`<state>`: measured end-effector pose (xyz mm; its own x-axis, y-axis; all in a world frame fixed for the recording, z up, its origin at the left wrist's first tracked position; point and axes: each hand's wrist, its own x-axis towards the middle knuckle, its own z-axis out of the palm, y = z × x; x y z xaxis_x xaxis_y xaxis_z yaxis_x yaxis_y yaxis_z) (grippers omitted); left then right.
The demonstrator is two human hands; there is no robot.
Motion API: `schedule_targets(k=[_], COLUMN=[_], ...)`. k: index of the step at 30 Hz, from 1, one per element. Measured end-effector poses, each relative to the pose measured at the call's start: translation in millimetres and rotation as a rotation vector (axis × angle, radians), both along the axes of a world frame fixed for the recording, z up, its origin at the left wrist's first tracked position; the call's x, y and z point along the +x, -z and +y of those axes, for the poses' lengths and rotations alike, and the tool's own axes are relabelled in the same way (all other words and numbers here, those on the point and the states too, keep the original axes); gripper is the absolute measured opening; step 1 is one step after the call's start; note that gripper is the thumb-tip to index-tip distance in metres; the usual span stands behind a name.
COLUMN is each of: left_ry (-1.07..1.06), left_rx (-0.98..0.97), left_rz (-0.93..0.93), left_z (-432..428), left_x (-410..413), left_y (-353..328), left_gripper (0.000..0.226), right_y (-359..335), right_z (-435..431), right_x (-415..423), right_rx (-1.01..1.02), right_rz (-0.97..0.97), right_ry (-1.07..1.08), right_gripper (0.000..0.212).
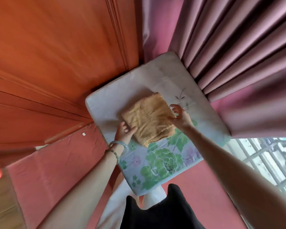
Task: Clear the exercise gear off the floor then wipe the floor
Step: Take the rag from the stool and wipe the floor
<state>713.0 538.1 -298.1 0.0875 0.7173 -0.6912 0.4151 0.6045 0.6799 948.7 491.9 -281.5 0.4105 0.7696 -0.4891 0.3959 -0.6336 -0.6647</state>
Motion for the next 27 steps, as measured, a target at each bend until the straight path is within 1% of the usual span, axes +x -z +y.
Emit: schedule_targets(k=[1,2,4,6,7,9,12,13,14,15,17,18,21,24,27], left_ry=[-0.021,-0.042,-0.118,-0.185,-0.226,-0.285,-0.329,-0.325,-0.293,-0.270,-0.242,-0.214,-0.076,0.073,0.124], left_rx=[-0.001,0.000,-0.003,-0.017,-0.027,-0.049,-0.095,-0.129,-0.164,-0.165,-0.068,-0.011,0.150,0.259,0.322], left_rz=[-0.013,-0.014,-0.023,-0.004,-0.005,-0.011,0.019,0.029,0.046,0.051,0.051,0.056,0.052,0.036,-0.017], left_z=[1.9,3.7,6.6,7.8,8.2,9.9,12.7,13.1,13.9,15.0,18.6,18.4,13.1,7.9,1.9], left_x=[4.4,8.8,15.3,20.0,22.0,26.8,33.3,35.0,34.5,34.8,29.3,24.6,10.9,-3.2,-19.5], left_y=[5.6,8.0,15.8,22.6,23.0,21.3,15.3,8.0,4.3,-3.3,-11.6,-15.1,-43.7,-78.0,-107.1], left_gripper=[0.034,0.027,0.026,0.034,0.033,0.020,0.017,0.022,0.028,0.029,0.017,0.017,0.029,0.028,0.026], right_y=[5.7,9.8,18.3,27.0,30.2,33.1,28.1,24.8,20.7,15.2,1.9,-4.3,-28.7,-57.3,-87.2], right_z=[3.5,6.8,11.9,14.7,16.1,19.6,24.0,24.8,24.8,23.8,19.0,15.0,2.1,-13.5,-31.6], right_x=[0.8,1.1,0.4,-1.3,-2.6,-5.3,-10.1,-11.1,-11.9,-12.3,-12.3,-11.8,-13.7,-21.7,-35.6], right_rx=[-0.025,-0.046,-0.076,-0.117,-0.138,-0.185,-0.216,-0.210,-0.199,-0.186,-0.153,-0.134,-0.056,0.006,0.068], right_rz=[0.007,0.027,0.077,0.088,0.091,0.120,0.164,0.186,0.201,0.208,0.222,0.241,0.333,0.425,0.445], right_ry=[-0.002,0.005,0.034,0.049,0.057,0.089,0.097,0.101,0.103,0.104,0.102,0.105,0.147,0.189,0.194], right_gripper=[0.066,0.068,0.070,0.071,0.070,0.064,0.048,0.044,0.041,0.038,0.036,0.036,0.048,0.059,0.059])
